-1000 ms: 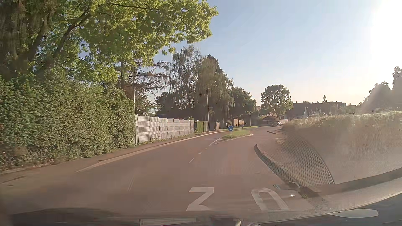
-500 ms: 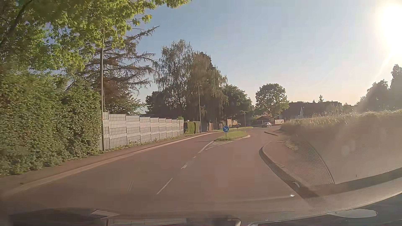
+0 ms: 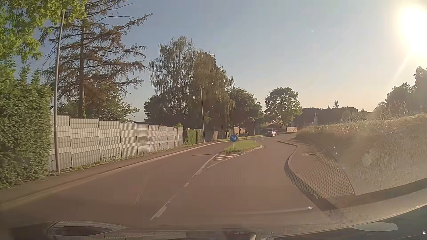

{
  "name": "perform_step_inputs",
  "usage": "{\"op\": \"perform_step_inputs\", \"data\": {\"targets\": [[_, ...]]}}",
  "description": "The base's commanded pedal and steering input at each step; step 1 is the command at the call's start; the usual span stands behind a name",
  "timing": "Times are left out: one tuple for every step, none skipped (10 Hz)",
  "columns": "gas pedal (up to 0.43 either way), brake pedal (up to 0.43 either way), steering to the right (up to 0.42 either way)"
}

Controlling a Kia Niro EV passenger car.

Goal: Follow the waypoints while adhering to traffic rules and regulations

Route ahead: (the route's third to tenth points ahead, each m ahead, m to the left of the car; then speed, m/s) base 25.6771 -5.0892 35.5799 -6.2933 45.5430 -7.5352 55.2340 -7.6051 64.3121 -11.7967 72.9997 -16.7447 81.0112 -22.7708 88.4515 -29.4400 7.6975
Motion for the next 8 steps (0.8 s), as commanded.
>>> {"op": "perform_step_inputs", "data": {"targets": [[0.000,0.183,0.054],[0.000,0.159,0.060],[0.000,0.116,0.065],[0.000,0.061,0.069],[0.000,0.006,0.076],[0.000,0.000,0.082],[0.000,0.000,0.089],[0.000,0.000,0.091]]}}
